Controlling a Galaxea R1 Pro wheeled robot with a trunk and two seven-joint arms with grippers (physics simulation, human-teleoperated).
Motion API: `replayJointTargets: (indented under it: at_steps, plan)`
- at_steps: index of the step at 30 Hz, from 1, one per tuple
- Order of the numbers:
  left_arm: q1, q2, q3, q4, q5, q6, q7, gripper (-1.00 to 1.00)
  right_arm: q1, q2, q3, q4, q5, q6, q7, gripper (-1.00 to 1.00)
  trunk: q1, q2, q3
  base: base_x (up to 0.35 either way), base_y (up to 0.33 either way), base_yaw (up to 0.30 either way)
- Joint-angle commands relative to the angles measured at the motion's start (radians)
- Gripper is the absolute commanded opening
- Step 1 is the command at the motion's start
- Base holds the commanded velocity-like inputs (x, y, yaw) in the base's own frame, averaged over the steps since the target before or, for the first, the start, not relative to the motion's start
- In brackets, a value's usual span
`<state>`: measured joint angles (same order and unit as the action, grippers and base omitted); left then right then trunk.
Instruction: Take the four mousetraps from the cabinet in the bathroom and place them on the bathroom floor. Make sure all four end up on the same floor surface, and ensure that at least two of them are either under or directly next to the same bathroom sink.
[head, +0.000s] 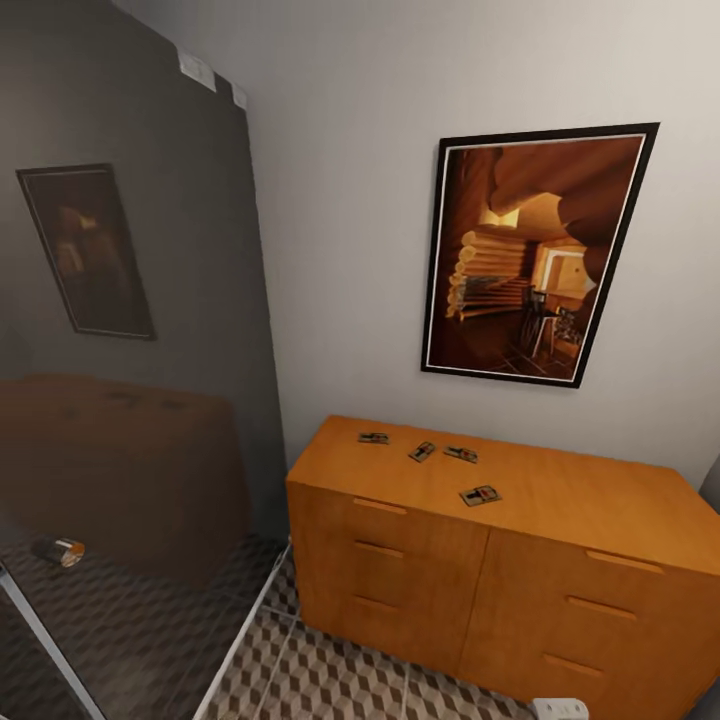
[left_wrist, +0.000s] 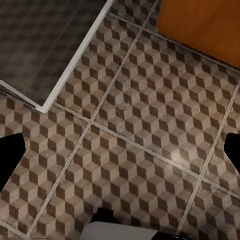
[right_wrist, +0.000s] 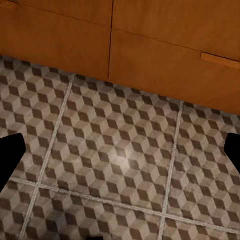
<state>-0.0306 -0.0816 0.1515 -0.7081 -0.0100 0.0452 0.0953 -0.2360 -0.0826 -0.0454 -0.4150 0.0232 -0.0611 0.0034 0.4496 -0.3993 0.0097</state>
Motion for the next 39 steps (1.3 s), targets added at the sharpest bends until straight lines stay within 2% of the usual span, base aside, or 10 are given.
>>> replayJointTargets:
  at_steps: [1, 12, 13, 14, 17, 20, 24, 34, 37, 39]
  plan:
    - [0.0, -0.001, 0.002, -0.002, 0.0, 0.004, 0.0, 1.0, 0.0, 0.0, -0.002, 0.001, 0.003, -0.003, 0.002, 1.0, 0.0, -0.001, 0.0, 0.0, 0.0, 0.052]
    - [0.0, -0.013, -0.008, -0.048, 0.003, 0.004, 0.002, 1.0, 0.0, -0.004, -0.005, -0.039, 0.015, -0.002, 0.004, 1.0, 0.0, -0.001, 0.0, 0.0, 0.0, 0.009]
    - [0.0, -0.022, -0.01, -0.078, 0.002, 0.007, 0.002, 1.0, 0.0, -0.005, -0.005, -0.064, 0.015, -0.001, 0.004, 1.0, 0.0, -0.001, 0.0, 0.0, 0.0, 0.0]
    - [0.0, -0.039, -0.011, -0.172, 0.001, 0.018, 0.0, 1.0, 0.0, -0.005, -0.005, -0.144, 0.015, 0.007, 0.005, 1.0, 0.0, -0.001, 0.0, 0.0, 0.0, 0.0]
    - [0.0, -0.046, -0.012, -0.266, 0.001, 0.054, -0.001, 1.0, 0.0, -0.004, -0.004, -0.22, 0.013, 0.021, 0.006, 1.0, 0.0, -0.001, 0.0, 0.0, 0.0, 0.0]
    - [0.0, -0.05, -0.013, -0.366, 0.002, 0.132, -0.001, 1.0, 0.0, -0.004, -0.002, -0.298, 0.013, 0.068, 0.006, 1.0, 0.0, -0.001, 0.0, 0.0, 0.0, 0.0]
    - [0.0, -0.06, -0.025, -0.51, 0.002, 0.246, -0.002, 1.0, 0.0, -0.003, -0.003, -0.422, 0.011, 0.198, 0.009, 1.0, 0.0, -0.001, 0.0, 0.0, 0.0, 0.0]
    - [0.0, -0.083, -0.084, -0.681, 0.002, 0.369, -0.001, 1.0, 0.0, 0.0, 0.0, -0.677, 0.007, 0.381, 0.048, 1.0, 0.0, -0.001, 0.0, 0.0, 0.0, 0.0]
    - [-0.006, -0.093, -0.095, -0.732, 0.002, 0.426, 0.0, 1.0, 0.0, 0.003, 0.021, -0.776, 0.002, 0.499, 0.055, 1.0, 0.0, -0.001, 0.0, 0.0, 0.0, 0.0]
    - [-0.011, -0.093, -0.097, -0.748, 0.002, 0.444, 0.001, 1.0, 0.0, 0.004, 0.034, -0.813, 0.001, 0.542, 0.056, 1.0, 0.0, -0.001, 0.0, 0.0, 0.0, 0.0]
